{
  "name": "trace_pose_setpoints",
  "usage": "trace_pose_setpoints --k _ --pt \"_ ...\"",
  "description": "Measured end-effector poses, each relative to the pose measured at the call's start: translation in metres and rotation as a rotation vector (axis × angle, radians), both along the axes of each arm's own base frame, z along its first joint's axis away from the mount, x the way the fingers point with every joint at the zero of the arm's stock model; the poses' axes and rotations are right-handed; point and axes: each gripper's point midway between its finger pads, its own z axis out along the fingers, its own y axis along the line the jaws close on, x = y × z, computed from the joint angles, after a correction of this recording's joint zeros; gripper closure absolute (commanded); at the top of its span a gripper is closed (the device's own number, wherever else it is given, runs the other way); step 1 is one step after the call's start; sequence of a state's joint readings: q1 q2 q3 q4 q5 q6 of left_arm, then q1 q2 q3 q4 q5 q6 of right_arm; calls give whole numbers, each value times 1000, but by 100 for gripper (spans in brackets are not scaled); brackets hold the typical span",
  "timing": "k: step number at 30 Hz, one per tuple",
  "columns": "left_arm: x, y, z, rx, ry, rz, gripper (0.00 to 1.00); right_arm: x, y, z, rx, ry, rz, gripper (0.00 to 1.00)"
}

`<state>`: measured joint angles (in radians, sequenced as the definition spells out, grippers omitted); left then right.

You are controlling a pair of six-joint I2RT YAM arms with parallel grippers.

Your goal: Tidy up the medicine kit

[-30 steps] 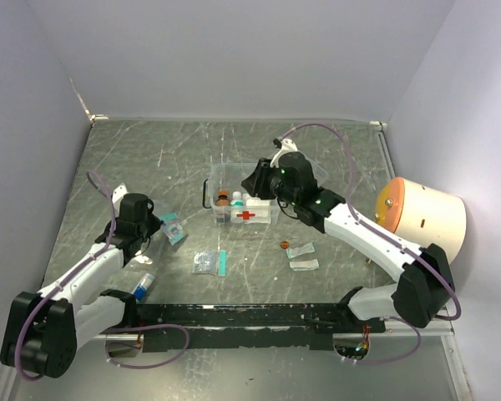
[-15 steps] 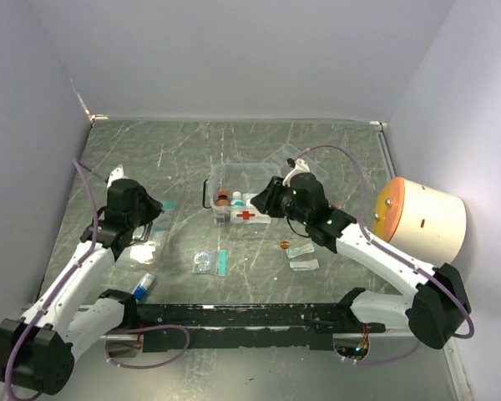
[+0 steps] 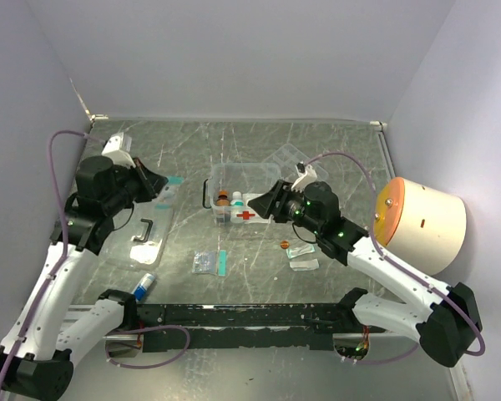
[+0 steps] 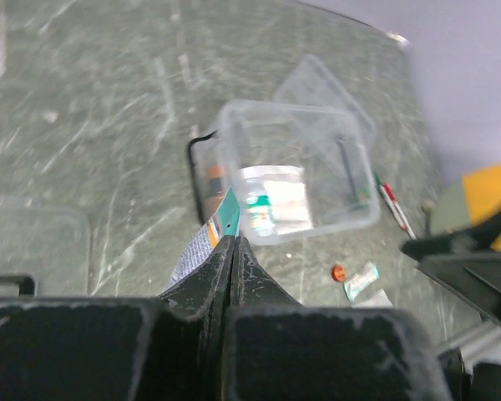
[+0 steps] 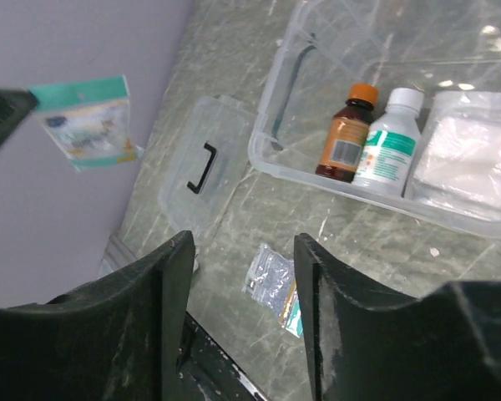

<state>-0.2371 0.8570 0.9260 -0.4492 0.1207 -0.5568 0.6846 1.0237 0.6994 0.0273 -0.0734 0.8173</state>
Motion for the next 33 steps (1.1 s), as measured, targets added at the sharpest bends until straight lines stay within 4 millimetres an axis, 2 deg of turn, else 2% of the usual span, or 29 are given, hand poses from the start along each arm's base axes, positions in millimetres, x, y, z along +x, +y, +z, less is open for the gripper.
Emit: trace_pose_setpoints --k 4,7,10,16,20,24,28,30,33 --pt "-7 -21 51 20 -119 -182 93 -7 11 12 59 -45 73 27" --pt "-16 -35 79 23 -194 -298 93 -16 19 26 116 -104 145 24" --pt "-29 -49 98 0 -242 -412 93 -21 27 48 175 -188 209 20" --pt "-44 -74 126 -95 -283 -582 93 -26 34 89 300 -366 263 18" --pt "-51 -85 145 -181 -311 -649 93 -23 44 107 376 -440 288 18" --pt "-57 -91 166 -259 -347 -685 93 -22 63 121 433 -502 343 17" --pt "-62 -95 184 -313 -389 -709 93 -22 84 145 483 -567 402 18" --pt "-64 -95 188 -326 -396 -718 93 -21 93 155 506 -597 424 21" --pt "-66 -97 191 -342 -398 -730 93 -22 102 166 533 -633 462 32"
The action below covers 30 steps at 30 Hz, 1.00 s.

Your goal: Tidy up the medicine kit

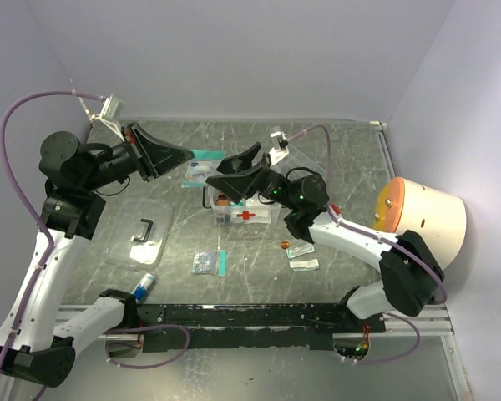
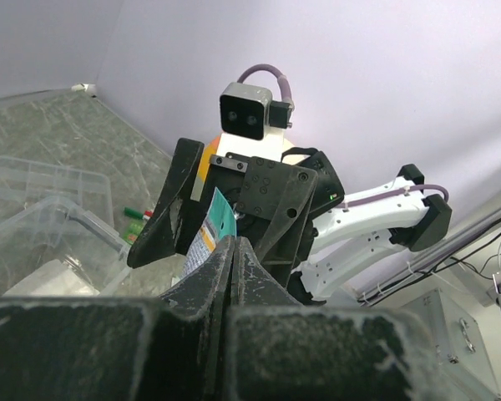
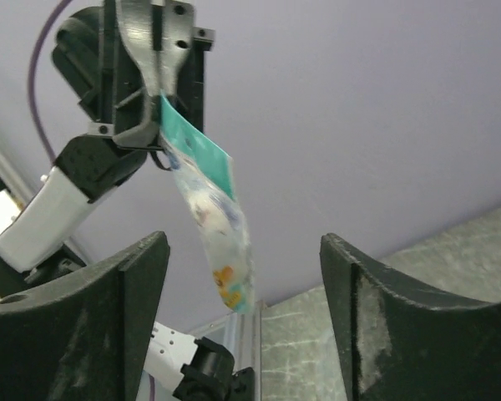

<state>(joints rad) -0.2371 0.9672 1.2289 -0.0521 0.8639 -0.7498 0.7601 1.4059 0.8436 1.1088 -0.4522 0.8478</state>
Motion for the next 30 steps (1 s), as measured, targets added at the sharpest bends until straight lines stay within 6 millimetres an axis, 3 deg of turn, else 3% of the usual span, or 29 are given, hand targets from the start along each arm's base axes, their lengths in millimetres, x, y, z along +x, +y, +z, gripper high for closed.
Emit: trace_pose_setpoints --k 5,12,14,20,21,24,30 --pt "0 -1 -2 -5 13 -7 93 -12 11 14 26 -57 101 63" --pt "-3 1 -2 -3 6 2 93 -22 12 13 41 -37 160 100" --pt "-4 2 -3 -1 -1 12 86 -22 12 13 37 -29 159 100" --pt "7 12 -18 45 22 117 34 -17 5 8 -16 35 100 100" --pt "10 14 -22 60 28 144 30 -15 3 7 -31 48 82 100" --pt "27 29 -41 101 78 280 20 -2 -4 -8 -118 133 -4 100" --pt "66 68 -98 201 232 586 13 51 -32 -55 -399 346 -290 100"
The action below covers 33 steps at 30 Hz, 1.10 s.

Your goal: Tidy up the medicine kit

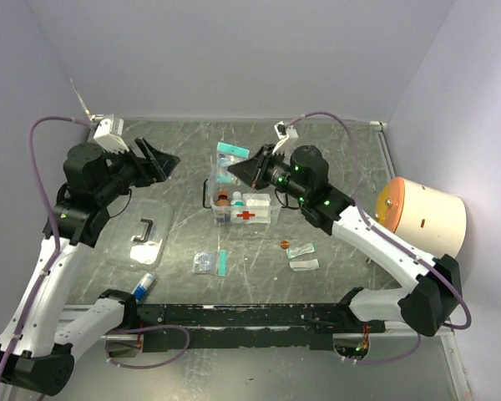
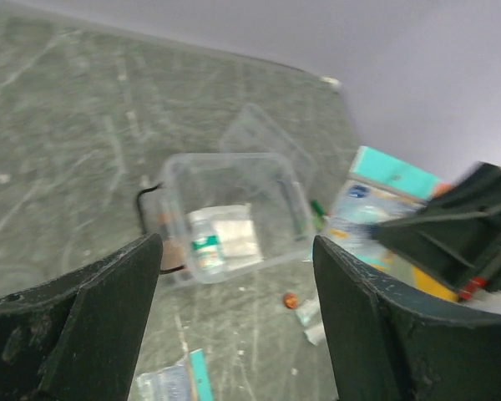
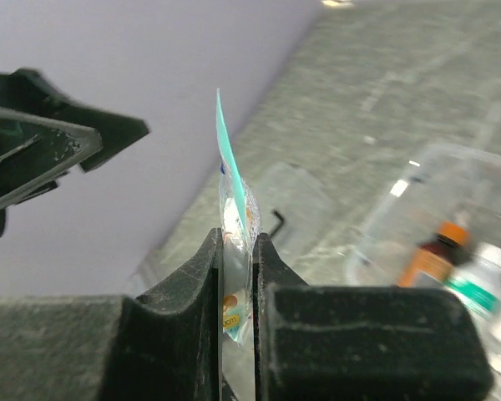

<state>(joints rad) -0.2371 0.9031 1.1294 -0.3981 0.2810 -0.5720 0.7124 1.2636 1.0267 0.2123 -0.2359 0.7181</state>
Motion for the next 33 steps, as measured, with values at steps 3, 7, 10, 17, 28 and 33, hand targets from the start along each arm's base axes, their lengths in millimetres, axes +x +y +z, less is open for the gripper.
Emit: trace_pose_setpoints --k 3,7,10,17,28,33 --pt "15 15 -29 50 60 101 10 12 -18 -14 -135 44 -92 100" --pt "20 25 -57 104 100 152 10 17 -41 -27 -285 88 -184 100" --pt "16 28 -77 135 108 152 9 25 -57 -31 -368 110 -260 100" --pt "9 23 -94 120 96 117 10 43 -73 -71 -582 190 -325 100" --pt "10 16 -86 110 44 80 12 59 -82 -145 -823 373 -281 100" --pt "7 17 -77 122 10 86 14 70 -81 -170 -827 459 -255 100"
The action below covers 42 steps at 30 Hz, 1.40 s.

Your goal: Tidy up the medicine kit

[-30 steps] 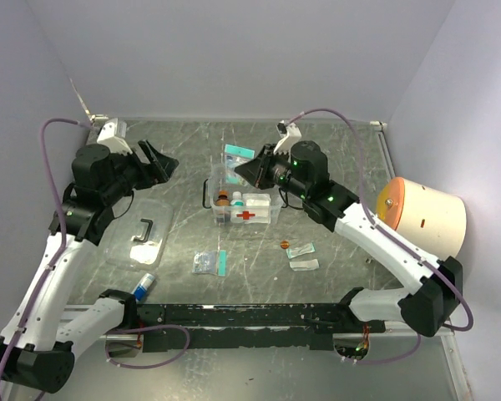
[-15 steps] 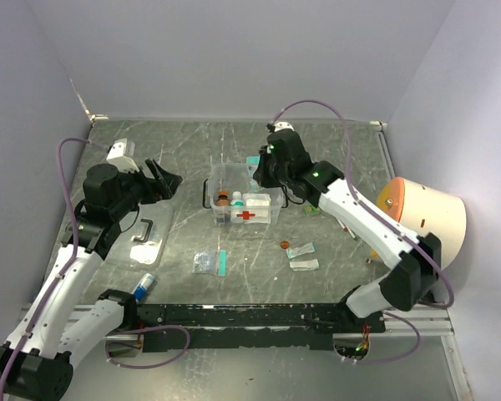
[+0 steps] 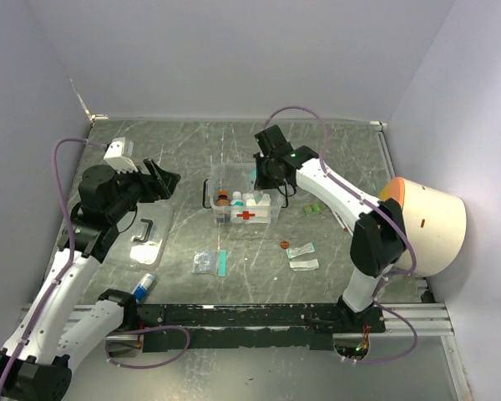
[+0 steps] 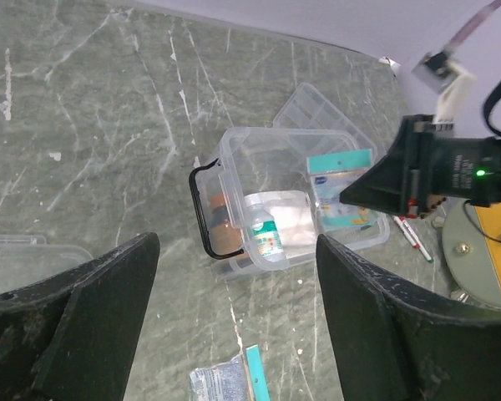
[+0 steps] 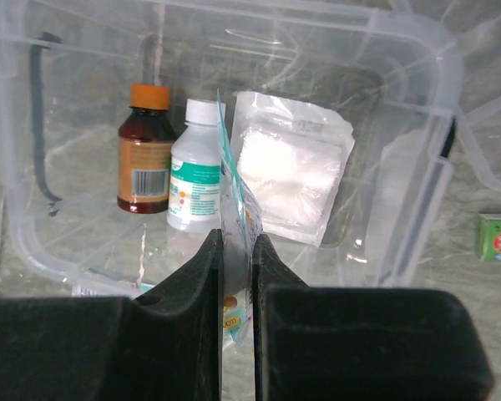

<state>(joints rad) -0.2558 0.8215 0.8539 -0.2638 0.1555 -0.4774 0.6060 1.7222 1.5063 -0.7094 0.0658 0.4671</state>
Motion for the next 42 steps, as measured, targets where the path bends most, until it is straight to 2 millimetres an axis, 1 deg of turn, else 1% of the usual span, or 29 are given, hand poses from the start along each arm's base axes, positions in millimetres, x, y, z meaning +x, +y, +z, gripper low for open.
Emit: trace_pose_setpoints --k 3,5,9,16,21,26,29,32,34,36,38,42 --pt "-2 2 1 5 -5 14 14 1 5 -23 0 64 -8 100" --pt "-2 4 2 6 -8 24 14 0 9 -32 8 91 -14 100" --pt "-3 5 5 3 -16 32 15 -1 17 -46 28 137 -25 100" --pt "-6 5 6 -9 -19 35 14 -3 23 -70 38 214 -41 100" --pt "-5 9 4 2 -15 62 14 -4 24 -79 64 260 -51 100" --pt "-5 11 6 1 -22 69 14 -4 20 -81 97 298 -68 100" --pt "-6 11 7 0 -27 70 15 -6 16 -82 100 321 -76 86" --pt "-6 11 8 0 -28 71 14 -8 12 -84 86 333 -79 68" --pt "-6 12 7 0 -28 73 14 -10 9 -85 67 337 -84 60" --pt "-6 13 7 2 -28 79 14 -12 4 -86 45 339 -88 55" --pt "-5 14 7 2 -28 84 14 -12 -1 -87 21 334 -95 54" --pt "-5 14 7 3 -29 88 14 -8 -8 -80 -13 305 -109 53"
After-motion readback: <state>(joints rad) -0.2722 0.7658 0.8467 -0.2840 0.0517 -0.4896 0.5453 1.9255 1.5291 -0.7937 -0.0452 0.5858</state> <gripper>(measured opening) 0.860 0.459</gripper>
